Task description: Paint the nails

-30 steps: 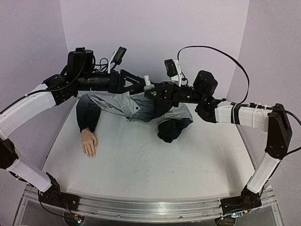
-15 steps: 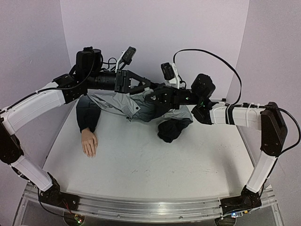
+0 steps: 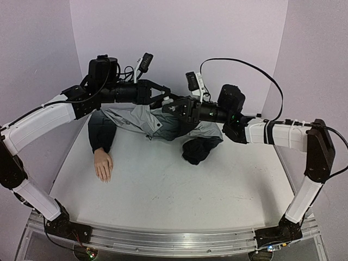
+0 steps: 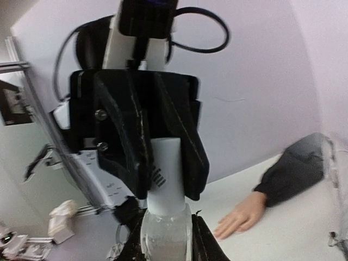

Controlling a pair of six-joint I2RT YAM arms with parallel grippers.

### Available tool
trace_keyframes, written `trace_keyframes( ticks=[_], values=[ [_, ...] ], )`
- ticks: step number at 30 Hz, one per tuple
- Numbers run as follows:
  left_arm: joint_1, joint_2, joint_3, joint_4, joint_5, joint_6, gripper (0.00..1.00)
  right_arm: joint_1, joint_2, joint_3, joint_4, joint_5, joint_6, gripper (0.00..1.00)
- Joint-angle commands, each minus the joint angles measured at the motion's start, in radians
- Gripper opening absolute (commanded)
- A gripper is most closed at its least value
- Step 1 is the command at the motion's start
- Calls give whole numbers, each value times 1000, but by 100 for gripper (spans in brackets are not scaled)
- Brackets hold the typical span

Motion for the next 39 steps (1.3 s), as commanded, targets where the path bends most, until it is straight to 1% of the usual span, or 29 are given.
trace_keyframes(
  ticks=[1, 2, 3, 4, 5, 6, 7, 9, 14, 15, 16, 18, 19, 20, 22, 24, 25, 26, 28, 30, 32, 34, 39],
  values=[
    [-33, -31, 55, -135, -199, 39, 0, 51, -123, 46, -335, 809, -310, 0],
    [-34, -30, 59, -158, -236, 38, 0, 102, -130, 56, -376, 1100, -369, 0],
    [-34, -29, 63, -176, -265, 33, 0, 164, -128, 58, -378, 1376, -437, 0],
    [-34, -28, 64, -187, -291, 27, 0, 218, -116, 48, -311, 1574, -527, 0],
    [-34, -25, 65, -196, -303, 20, 0, 264, -98, 38, -228, 1702, -648, 0],
    [-35, -23, 64, -200, -311, 11, 0, 295, -75, 43, -163, 1775, -738, 0],
    [-34, -22, 65, -203, -315, 2, 0, 318, -53, 62, -146, 1798, -785, 0],
    [-34, -17, 67, -206, -316, -11, 0, 336, -23, 104, -167, 1770, -805, 0],
    [-34, -15, 77, -206, -276, -14, 0, 331, -61, 78, -188, 1496, -727, 0],
    [-34, -16, 79, -205, -262, -13, 3, 324, -72, 74, -197, 1429, -718, 0],
    [-34, -18, 78, -205, -247, -14, 13, 313, -82, 69, -210, 1359, -707, 0],
    [-34, -23, 77, -201, -217, -9, 38, 278, -104, 57, -252, 1192, -662, 0],
    [-33, -27, 75, -195, -201, -4, 48, 249, -118, 51, -273, 1085, -631, 0],
    [-32, -35, 75, -189, -182, 1, 62, 206, -136, 44, -290, 947, -599, 0],
    [-30, -48, 72, -170, -148, 10, 75, 138, -161, 16, -295, 700, -517, 0],
    [-23, -64, 61, -135, -97, 9, 83, 72, -175, -3, -286, 466, -445, 0],
    [-18, -74, 51, -110, -72, 3, 86, 45, -175, -5, -276, 343, -406, 0],
    [-14, -83, 38, -72, -49, -5, 87, 15, -171, -5, -255, 181, -344, 0],
    [-7, -95, 22, -36, -24, -18, 89, -25, -153, -4, -183, -5, -219, 0],
    [-3, -98, 16, -1, 1, -40, 89, -43, -131, 1, -72, -138, -93, 0],
    [3, -95, 8, 51, 39, -73, 89, -44, -110, 2, 44, -213, 19, 0],
    [5, -91, 5, 96, 73, -100, 88, -44, -89, -3, 171, -247, 127, 0],
    [5, -57, 29, 147, 137, -120, 84, -42, -42, -11, 335, -259, 243, 0]
  ],
)
